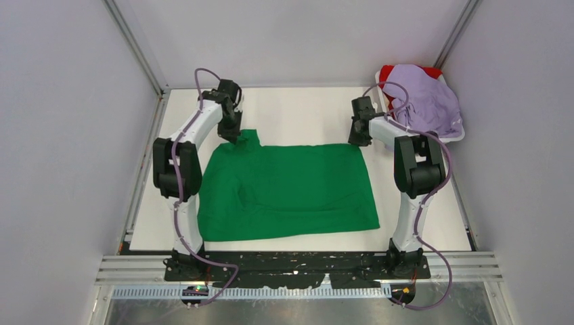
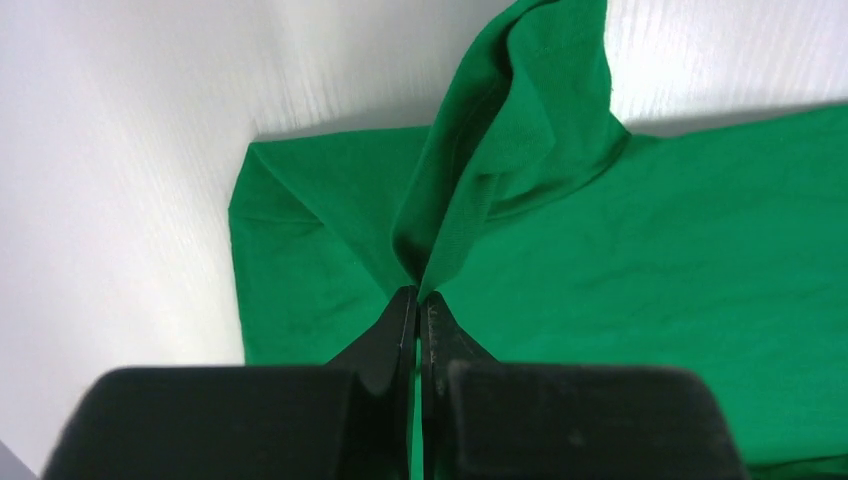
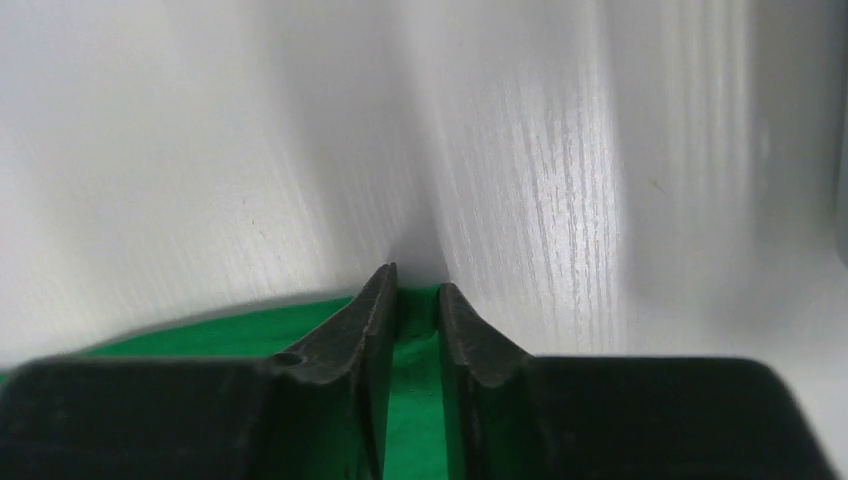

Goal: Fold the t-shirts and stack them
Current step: Grab the side of the flattened tshirt furthest away from the robot with both arms

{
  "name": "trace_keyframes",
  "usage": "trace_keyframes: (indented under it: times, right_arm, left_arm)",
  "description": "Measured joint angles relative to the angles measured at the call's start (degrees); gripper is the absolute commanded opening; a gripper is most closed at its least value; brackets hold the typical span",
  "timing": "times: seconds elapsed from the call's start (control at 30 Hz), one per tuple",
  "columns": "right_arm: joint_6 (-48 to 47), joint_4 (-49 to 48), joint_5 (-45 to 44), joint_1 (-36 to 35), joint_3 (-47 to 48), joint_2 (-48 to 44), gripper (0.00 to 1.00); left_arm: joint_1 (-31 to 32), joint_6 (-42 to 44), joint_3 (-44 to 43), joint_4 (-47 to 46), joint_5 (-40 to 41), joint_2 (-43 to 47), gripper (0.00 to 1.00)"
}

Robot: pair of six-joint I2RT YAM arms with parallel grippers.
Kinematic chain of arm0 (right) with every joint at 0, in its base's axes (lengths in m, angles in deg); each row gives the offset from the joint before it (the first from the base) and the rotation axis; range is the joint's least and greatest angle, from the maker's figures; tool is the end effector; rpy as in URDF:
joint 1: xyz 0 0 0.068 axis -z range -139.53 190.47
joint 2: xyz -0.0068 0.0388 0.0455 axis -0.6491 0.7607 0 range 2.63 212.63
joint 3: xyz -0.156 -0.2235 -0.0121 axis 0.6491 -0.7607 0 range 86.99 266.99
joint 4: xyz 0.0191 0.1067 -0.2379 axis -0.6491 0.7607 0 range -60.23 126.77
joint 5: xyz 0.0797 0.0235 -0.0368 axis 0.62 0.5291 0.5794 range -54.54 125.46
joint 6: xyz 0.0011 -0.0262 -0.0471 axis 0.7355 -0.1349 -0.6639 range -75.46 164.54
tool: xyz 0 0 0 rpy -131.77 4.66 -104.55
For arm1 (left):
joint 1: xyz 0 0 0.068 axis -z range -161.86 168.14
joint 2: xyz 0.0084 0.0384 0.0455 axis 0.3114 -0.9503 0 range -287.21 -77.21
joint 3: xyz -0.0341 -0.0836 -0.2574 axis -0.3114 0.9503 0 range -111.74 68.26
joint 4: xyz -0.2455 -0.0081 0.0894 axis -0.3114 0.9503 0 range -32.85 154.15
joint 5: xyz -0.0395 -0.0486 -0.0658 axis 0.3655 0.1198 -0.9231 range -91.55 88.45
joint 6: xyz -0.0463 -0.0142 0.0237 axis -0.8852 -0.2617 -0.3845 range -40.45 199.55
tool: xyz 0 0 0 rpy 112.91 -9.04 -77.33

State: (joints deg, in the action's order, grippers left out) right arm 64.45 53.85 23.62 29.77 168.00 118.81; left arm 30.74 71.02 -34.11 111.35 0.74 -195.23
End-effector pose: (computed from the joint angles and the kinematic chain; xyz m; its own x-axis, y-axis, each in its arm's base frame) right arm 0.4209 0.0722 0.1649 -0.8209 0.1840 -0.5406 0.2135 0.9769 0.0083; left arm 0.4235 -0.0933 0.2354 -0.9364 0.0573 -0.3463 0.0662 0.9977 -0.0141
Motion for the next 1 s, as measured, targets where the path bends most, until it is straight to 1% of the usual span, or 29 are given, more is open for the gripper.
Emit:
trace_keyframes:
  times: [0.03,0.1,0.17,0.37,0.7,1.0]
  right_arm:
    - [-0.2,-0.1,0.2,-0.1,-0.4,-0.3,0.14]
    - [-0.5,-0.5,0.4,-0.5,-1.2,-0.8,0.09]
    - [-0.9,-0.9,0.3,-0.9,-2.2,-1.5,0.07]
    - [-2.4,-3.3,-0.1,-2.2,-7.4,-7.4,0.05]
    - [-3.3,-5.0,-1.4,-3.1,-16.6,-18.0,0.05]
    - [-3.3,-4.6,-1.7,-3.3,-20.6,-24.6,0.05]
  left_arm:
    - [0.1,0.0,0.7,0.0,0.0,0.9,0.00]
    - [0.2,0.0,2.0,-0.4,0.1,2.6,0.00]
    - [0.5,0.0,3.2,-0.5,0.7,4.2,0.00]
    - [2.0,0.0,9.3,-0.9,3.1,9.6,0.00]
    - [5.6,-2.1,21.2,-1.2,8.9,21.2,0.00]
    - [7.3,-6.4,27.1,-0.7,12.6,30.5,0.00]
